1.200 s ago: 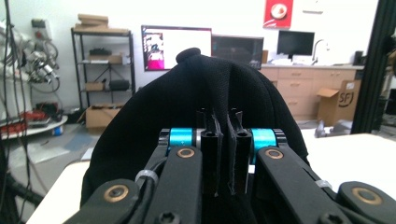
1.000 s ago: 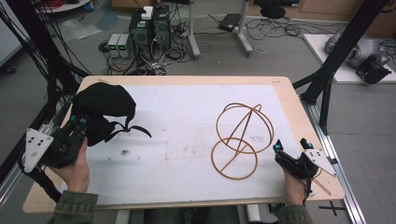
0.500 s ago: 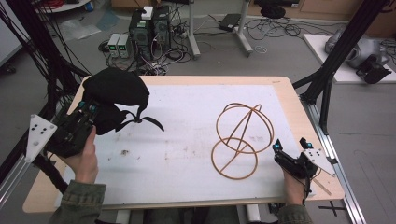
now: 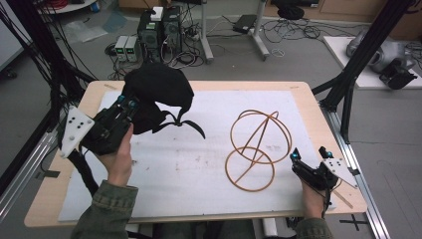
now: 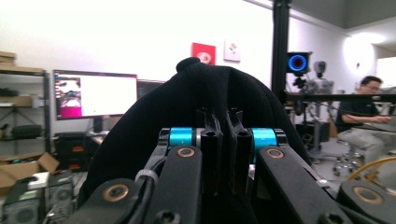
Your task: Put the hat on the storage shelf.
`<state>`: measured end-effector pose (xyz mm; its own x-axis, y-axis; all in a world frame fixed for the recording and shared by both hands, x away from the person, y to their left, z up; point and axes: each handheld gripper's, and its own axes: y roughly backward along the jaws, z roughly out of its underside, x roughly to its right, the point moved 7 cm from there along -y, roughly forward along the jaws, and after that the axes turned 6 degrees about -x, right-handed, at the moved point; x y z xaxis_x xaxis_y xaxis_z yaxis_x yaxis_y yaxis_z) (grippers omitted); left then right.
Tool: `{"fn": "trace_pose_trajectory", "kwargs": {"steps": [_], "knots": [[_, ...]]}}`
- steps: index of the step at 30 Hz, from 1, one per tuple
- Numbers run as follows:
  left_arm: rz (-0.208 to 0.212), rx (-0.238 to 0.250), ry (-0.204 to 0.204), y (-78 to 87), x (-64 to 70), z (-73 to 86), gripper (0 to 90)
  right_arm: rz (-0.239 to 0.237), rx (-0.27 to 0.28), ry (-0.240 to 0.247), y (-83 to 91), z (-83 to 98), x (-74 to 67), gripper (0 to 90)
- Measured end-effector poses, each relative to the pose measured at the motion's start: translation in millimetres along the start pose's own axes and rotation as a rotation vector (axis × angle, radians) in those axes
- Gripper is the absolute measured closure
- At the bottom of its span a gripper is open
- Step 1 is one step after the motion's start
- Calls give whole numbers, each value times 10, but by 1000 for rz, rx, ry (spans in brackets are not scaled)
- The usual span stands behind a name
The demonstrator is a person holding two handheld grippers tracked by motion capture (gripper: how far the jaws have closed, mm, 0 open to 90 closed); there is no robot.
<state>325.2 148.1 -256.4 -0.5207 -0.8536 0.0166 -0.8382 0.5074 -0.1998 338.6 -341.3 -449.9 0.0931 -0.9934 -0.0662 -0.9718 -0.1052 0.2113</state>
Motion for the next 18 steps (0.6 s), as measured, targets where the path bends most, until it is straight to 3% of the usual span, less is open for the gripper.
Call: {"fn": "trace_pose_trajectory", "kwargs": {"steps": [11, 18], "knots": [[118, 18, 7, -212, 418, -108, 862, -3, 2, -5, 7, -9, -7, 80], [201, 39, 46, -352, 632, -169, 864, -4, 6, -7, 6, -13, -15, 79]]}}
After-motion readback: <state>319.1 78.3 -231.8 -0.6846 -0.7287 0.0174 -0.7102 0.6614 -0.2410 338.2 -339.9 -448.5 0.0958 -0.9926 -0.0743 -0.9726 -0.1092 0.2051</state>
